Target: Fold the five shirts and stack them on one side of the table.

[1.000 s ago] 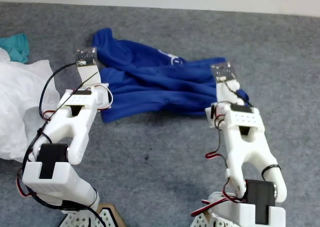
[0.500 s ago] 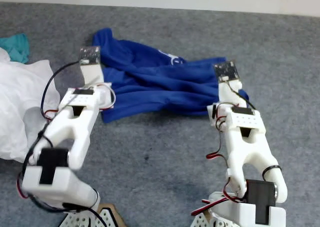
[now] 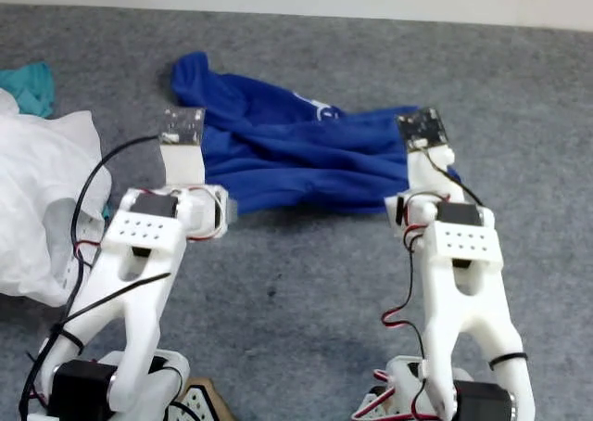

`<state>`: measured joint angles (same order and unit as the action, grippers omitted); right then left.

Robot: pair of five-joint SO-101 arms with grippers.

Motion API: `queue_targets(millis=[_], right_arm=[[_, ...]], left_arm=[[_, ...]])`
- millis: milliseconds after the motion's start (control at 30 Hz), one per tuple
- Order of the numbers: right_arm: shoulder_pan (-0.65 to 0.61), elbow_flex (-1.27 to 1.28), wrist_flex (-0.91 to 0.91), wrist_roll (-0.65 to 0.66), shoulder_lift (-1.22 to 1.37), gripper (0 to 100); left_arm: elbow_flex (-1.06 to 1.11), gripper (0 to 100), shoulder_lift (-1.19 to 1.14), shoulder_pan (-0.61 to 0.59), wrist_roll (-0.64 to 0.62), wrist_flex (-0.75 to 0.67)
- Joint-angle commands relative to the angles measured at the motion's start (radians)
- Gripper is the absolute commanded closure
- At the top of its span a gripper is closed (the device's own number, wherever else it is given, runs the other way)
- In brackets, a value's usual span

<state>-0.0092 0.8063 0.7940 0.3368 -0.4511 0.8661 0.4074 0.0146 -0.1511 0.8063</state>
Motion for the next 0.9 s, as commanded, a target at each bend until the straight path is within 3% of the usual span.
queue_targets(millis=[0, 300, 633, 767, 867], right_arm=[[-0.002, -0.001, 0.022, 0.002, -0.047, 99.1], [0.021, 0.053, -0.005, 0.002, -0.056, 87.9], [0.090, 0.056, -0.061, 0.002, -0.048, 87.9], [0.116, 0.056, -0.084, -0.002, -0.050, 87.9], [0.147, 0.058, -0.113, -0.005, -0.048, 87.9]], left_arm=[[-0.004, 77, -0.002, -0.031, 0.008, 0.006], [-0.062, 85, -0.262, -0.054, 0.009, -0.164], [-0.282, 87, -0.496, -0.070, 0.008, -0.170], [-0.311, 100, -0.509, -0.065, 0.008, -0.170], [-0.311, 99, -0.506, -0.064, 0.006, -0.170]])
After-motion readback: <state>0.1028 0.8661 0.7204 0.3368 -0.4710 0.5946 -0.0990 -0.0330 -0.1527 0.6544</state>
